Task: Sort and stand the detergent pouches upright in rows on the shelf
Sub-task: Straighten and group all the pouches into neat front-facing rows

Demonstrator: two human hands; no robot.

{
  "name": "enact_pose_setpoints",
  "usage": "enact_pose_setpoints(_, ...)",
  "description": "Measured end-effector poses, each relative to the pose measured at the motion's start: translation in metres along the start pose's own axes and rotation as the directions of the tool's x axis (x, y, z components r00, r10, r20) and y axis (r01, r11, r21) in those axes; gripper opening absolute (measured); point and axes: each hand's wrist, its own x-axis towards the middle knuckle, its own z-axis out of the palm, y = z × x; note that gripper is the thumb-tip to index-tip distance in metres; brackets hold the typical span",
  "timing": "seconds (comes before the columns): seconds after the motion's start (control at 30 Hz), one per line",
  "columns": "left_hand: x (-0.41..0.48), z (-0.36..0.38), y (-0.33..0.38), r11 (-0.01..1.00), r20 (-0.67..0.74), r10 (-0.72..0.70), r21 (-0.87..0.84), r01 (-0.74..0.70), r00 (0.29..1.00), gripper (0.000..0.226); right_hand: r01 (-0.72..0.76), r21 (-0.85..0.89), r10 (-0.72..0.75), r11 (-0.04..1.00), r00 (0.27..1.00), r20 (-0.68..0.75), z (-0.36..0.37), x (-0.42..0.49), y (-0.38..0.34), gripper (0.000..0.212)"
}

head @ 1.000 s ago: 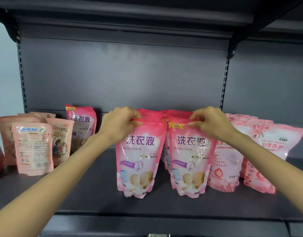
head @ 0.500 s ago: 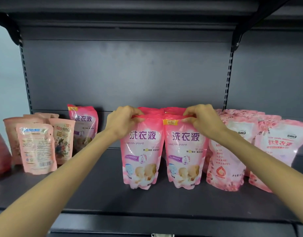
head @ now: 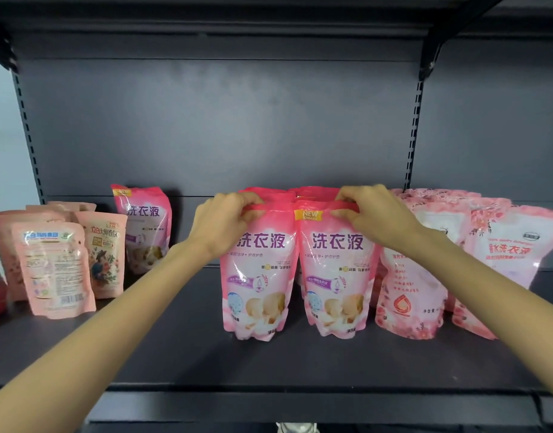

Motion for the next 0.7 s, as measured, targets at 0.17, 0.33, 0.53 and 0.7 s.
enact_pose_setpoints(0.17, -0.01, 0.003, -0.004, 0.984, -0.032, 0.136, 0.117, -0.132, 0.99, 0.03, 0.014, -0.205, -0.023, 0.979, 0.999, -0.042, 0.004, -0.012, 0.011, 0.041)
enact_pose_setpoints(0.33, -0.022, 0.006, -0.013, 0.954, -0.075, 0.194, 0.246, -0.17, 0.978, 0.037, 0.064, -0.333, -0.11, 0.941, 0.986, -0.124, 0.014, -0.037, 0.022, 0.057)
enact_pose_setpoints(0.53, -0.041, 0.001, -0.016, 0.93, -0.07, 0.162, 0.346, -0.128, 0.984, 0.051, 0.169, -0.439, -0.225, 0.882, 0.971, -0.078, 0.016, -0.063, 0.012, 0.055)
enact_pose_setpoints(0.7, -0.064, -0.008, -0.022, 0.9, -0.026, 0.094, 0.431, -0.073, 0.995, 0.058, 0.167, -0.433, -0.17, 0.886, 0.985, 0.032, 0.027, -0.073, -0.007, 0.061)
